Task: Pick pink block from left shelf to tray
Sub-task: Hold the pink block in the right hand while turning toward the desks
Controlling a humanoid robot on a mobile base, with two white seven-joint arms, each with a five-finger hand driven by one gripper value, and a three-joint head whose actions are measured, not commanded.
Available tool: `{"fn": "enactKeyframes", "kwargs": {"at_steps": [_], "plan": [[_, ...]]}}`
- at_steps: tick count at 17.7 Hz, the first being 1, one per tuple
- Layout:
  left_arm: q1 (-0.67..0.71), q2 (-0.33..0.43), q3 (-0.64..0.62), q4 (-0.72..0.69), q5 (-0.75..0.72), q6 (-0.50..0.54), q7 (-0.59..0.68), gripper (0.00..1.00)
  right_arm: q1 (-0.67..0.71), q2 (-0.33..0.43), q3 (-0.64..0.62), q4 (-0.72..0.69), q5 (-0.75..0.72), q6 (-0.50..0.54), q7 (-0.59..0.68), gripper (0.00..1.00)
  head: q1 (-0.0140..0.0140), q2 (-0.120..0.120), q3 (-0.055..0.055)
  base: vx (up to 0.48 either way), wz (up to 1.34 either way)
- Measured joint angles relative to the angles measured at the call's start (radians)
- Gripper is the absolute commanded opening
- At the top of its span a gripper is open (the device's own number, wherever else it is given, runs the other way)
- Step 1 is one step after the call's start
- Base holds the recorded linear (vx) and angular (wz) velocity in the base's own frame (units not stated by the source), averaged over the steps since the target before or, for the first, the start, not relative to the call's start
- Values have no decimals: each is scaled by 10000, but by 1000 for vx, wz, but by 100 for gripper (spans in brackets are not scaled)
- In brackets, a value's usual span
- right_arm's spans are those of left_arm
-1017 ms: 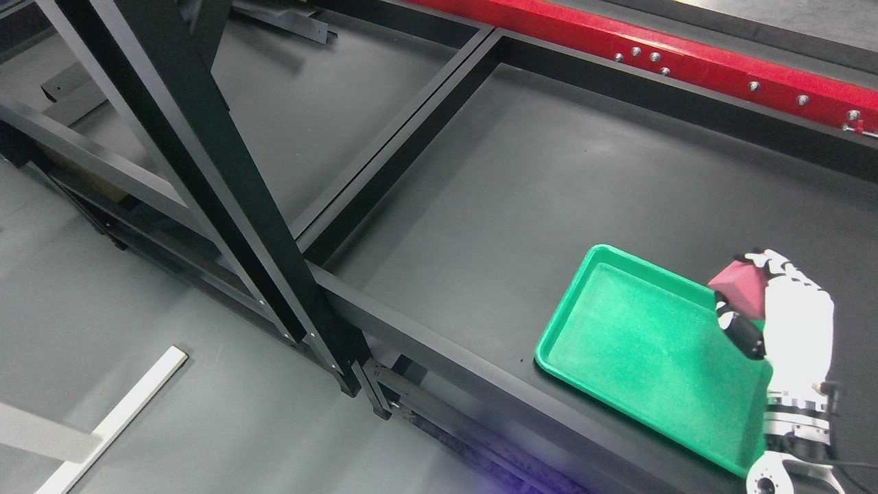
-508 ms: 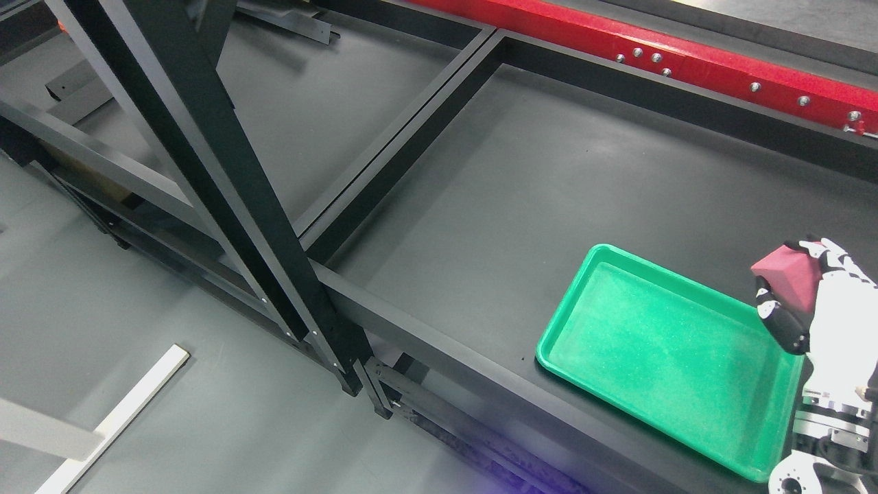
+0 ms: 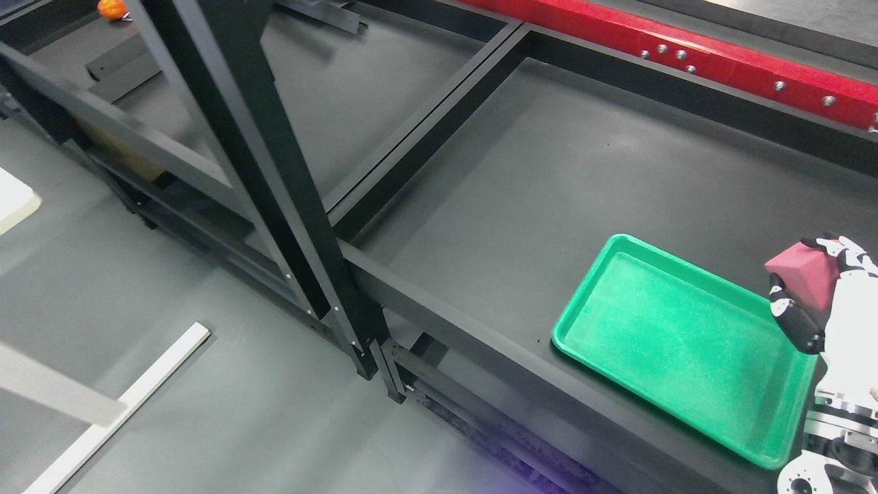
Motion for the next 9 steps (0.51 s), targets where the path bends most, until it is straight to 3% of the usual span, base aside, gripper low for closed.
{"fn": "enactKeyframes", "kwargs": {"at_steps": [9], "plan": [[0, 0, 0, 0, 0, 0, 0, 100, -28, 6, -83, -45, -30, 0, -2, 2, 0, 0, 0, -137, 478]]}}
